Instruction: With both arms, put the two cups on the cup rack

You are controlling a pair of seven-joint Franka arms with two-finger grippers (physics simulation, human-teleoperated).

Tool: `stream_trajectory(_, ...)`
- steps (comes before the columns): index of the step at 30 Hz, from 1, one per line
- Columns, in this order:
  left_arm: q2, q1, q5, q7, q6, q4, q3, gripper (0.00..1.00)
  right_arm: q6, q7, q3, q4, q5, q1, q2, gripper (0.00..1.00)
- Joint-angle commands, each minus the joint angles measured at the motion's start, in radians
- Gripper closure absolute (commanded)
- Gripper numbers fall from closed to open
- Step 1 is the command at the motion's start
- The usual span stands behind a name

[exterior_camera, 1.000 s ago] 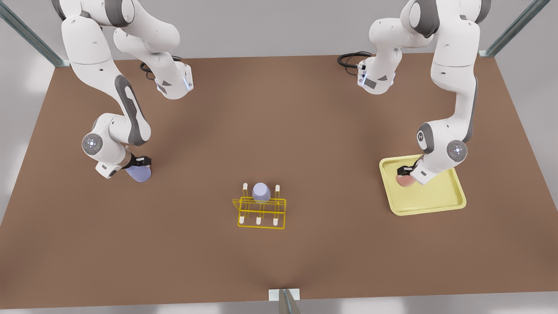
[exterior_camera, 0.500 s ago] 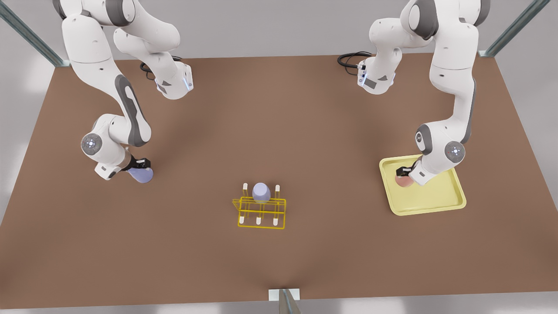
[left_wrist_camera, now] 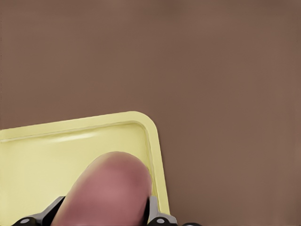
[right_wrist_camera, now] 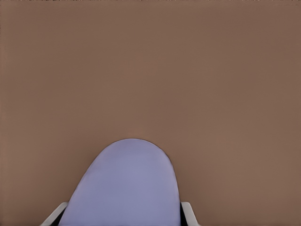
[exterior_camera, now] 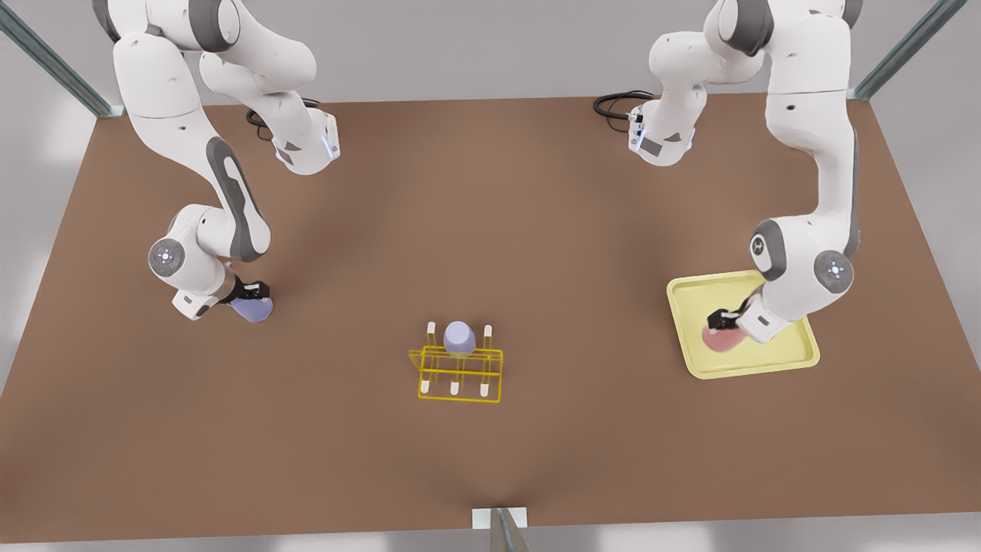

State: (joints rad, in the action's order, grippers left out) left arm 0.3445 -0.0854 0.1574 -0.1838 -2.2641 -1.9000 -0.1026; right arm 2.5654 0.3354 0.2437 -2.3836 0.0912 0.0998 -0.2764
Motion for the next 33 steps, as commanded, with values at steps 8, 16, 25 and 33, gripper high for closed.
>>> stream_trajectory(8, 0.344, -0.017, 0.014, 0.803, 0.314, 0.674, 0.374, 0.15, -0.008, 0.001, -0.04, 0.029, 0.035, 0.001, -0.001, 0.23)
stream_trajectory(16, 0.622, -0.162, 0.034, 0.926, -0.002, 0.952, 0.468, 0.15, -0.037, -0.003, -0.225, 0.116, 0.205, 0.001, 0.031, 0.23)
stream_trajectory(25, 0.642, -0.185, 0.062, 0.888, -0.069, 0.95, 0.495, 0.15, -0.085, -0.009, -0.337, 0.434, 0.401, 0.046, -0.079, 0.23)
stream_trajectory(33, 0.668, -0.249, 0.053, 0.883, -0.104, 0.952, 0.475, 0.12, -0.254, -0.07, -0.354, 0.83, 0.458, 0.077, -0.282, 0.23)
